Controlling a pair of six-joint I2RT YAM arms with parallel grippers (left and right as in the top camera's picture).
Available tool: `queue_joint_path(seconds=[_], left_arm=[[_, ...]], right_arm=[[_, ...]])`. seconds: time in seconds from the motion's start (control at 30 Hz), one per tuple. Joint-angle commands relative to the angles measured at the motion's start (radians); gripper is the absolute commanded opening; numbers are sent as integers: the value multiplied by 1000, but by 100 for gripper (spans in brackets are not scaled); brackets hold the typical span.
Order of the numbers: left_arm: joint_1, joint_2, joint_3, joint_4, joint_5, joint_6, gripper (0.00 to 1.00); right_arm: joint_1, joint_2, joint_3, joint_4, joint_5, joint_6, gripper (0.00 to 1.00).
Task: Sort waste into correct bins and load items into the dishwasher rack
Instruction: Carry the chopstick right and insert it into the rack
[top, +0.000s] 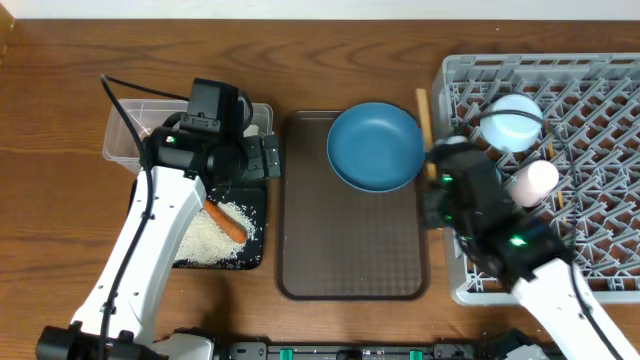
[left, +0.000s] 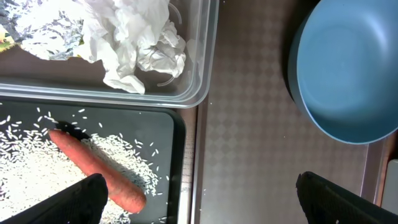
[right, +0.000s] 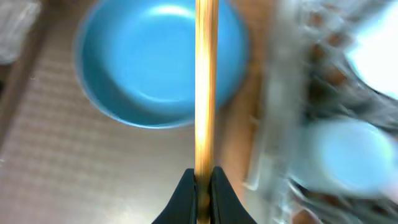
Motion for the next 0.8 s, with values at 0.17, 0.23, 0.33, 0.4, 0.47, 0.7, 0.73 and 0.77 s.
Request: queue_joint_path(seconds=[0.17, 0.23, 0.33, 0.4, 0.47, 0.7, 0.73, 0.77], left_arm=[[4, 3, -9, -2, -10, 6, 100], [4, 3, -9, -2, -9, 6, 100], [4, 3, -9, -1, -10, 6, 100], [4, 3, -9, -2, -9, 6, 100], [4, 3, -9, -2, -10, 6, 100], [4, 3, -9, -2, -9, 6, 100], [4, 3, -9, -1, -10, 6, 100], [4, 3, -9, -2, -9, 6, 100]], right_arm=[[-169, -28, 5, -170, 18, -67, 1], [-193, -18, 5, -170, -7, -63, 1], [-219, -2, 5, -173, -10, -63, 1], [-231, 9, 5, -178, -10, -63, 1], [-236, 23, 5, -180, -10, -63, 7], [-236, 89, 5, -179, -10, -63, 34], [-236, 98, 5, -178, -10, -63, 38], [-236, 108, 5, -177, -10, -63, 45]])
